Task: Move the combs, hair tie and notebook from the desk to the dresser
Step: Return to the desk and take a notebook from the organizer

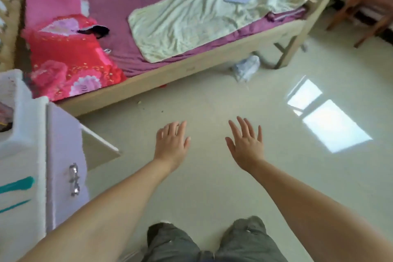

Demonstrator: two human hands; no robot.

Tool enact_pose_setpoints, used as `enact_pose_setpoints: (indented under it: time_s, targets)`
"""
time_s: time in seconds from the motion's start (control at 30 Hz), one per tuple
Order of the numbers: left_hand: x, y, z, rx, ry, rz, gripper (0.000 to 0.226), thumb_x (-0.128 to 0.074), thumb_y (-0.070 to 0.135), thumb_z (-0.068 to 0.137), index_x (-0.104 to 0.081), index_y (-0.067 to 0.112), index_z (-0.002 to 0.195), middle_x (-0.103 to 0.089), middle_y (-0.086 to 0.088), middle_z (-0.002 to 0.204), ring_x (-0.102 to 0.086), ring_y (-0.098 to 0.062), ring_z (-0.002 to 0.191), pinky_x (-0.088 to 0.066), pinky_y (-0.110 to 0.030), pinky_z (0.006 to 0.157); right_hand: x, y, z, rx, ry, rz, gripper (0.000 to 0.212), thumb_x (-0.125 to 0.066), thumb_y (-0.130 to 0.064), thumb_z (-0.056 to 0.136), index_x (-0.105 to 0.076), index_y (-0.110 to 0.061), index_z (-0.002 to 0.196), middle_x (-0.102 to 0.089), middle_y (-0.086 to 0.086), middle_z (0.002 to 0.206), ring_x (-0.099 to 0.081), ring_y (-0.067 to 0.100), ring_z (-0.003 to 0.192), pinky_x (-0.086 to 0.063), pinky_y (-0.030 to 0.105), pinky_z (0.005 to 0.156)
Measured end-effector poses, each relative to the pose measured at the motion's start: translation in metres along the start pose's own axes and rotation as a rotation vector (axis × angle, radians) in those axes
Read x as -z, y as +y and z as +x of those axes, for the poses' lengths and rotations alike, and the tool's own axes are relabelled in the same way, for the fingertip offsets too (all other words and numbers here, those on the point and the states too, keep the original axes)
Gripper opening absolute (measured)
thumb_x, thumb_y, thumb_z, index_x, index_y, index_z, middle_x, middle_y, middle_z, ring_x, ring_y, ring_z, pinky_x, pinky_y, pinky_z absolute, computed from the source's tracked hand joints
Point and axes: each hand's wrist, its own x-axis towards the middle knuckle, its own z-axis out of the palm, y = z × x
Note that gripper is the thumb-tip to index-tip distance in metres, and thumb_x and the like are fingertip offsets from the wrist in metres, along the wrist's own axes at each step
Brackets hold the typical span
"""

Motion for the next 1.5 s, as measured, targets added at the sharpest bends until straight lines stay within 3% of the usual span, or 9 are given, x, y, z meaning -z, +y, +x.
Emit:
enact_pose_setpoints:
  time_s: [0.3,0.5,0.7,0.9,1.17,1.5]
  targets:
    - [-0.076,0.353,0.072,-0.468,-0.193,-0.051,0.053,-0.040,0.038,0.089,-0.031,0.017,0.137,-0.041,-0.008,0.138,-0.035,-0.027,0.127,-0.026,-0.042,0.104,0.042,0.325,-0.128,-0.585,0.053,0.015,0.058,-0.014,-0.048,0.095,-0.003,-0.029,0.148,-0.003,0.001,0.160,0.001,0.022,0.147,0.002,0.053,0.116]
    - [-0.090,0.533,0.112,-0.747,-0.208,-0.060,0.052,-0.036,0.039,0.091,-0.028,0.019,0.138,-0.036,-0.008,0.142,-0.030,-0.026,0.130,-0.020,-0.043,0.109,0.045,0.462,-0.169,-0.897,0.123,0.130,0.055,-0.021,-0.045,0.095,-0.012,-0.029,0.147,-0.012,0.002,0.159,-0.006,0.021,0.146,-0.002,0.054,0.115]
    - [-0.115,0.705,0.197,-0.864,-0.195,-0.075,0.050,-0.035,0.037,0.092,-0.027,0.019,0.138,-0.034,-0.008,0.143,-0.028,-0.026,0.131,-0.016,-0.044,0.112,0.071,0.614,-0.131,-0.970,0.218,0.166,0.055,-0.024,-0.044,0.095,-0.015,-0.027,0.147,-0.016,0.004,0.157,-0.009,0.020,0.145,-0.003,0.054,0.114]
    - [-0.117,0.910,0.278,-1.019,-0.191,-0.086,0.050,-0.034,0.036,0.093,-0.025,0.019,0.140,-0.029,-0.008,0.146,-0.023,-0.026,0.135,-0.012,-0.042,0.112,0.144,0.791,-0.106,-1.102,0.362,0.172,0.055,-0.029,-0.043,0.095,-0.020,-0.025,0.146,-0.018,0.004,0.157,-0.011,0.020,0.145,-0.005,0.053,0.114]
    - [-0.163,1.171,0.307,-1.232,-0.213,-0.091,0.049,-0.034,0.037,0.093,-0.028,0.020,0.138,-0.033,-0.007,0.144,-0.027,-0.027,0.132,-0.014,-0.042,0.112,0.175,1.023,-0.135,-1.285,0.420,0.177,0.053,-0.029,-0.041,0.095,-0.023,-0.024,0.145,-0.020,0.006,0.156,-0.012,0.021,0.144,-0.008,0.054,0.115]
    - [-0.204,1.453,0.373,-1.092,-0.166,-0.157,0.050,-0.033,0.037,0.093,-0.027,0.020,0.139,-0.032,-0.004,0.145,-0.026,-0.023,0.134,-0.016,-0.038,0.111,0.236,1.335,-0.145,-1.218,0.359,0.174,0.055,-0.026,-0.044,0.095,-0.018,-0.026,0.146,-0.017,0.005,0.157,-0.009,0.022,0.145,-0.009,0.051,0.116]
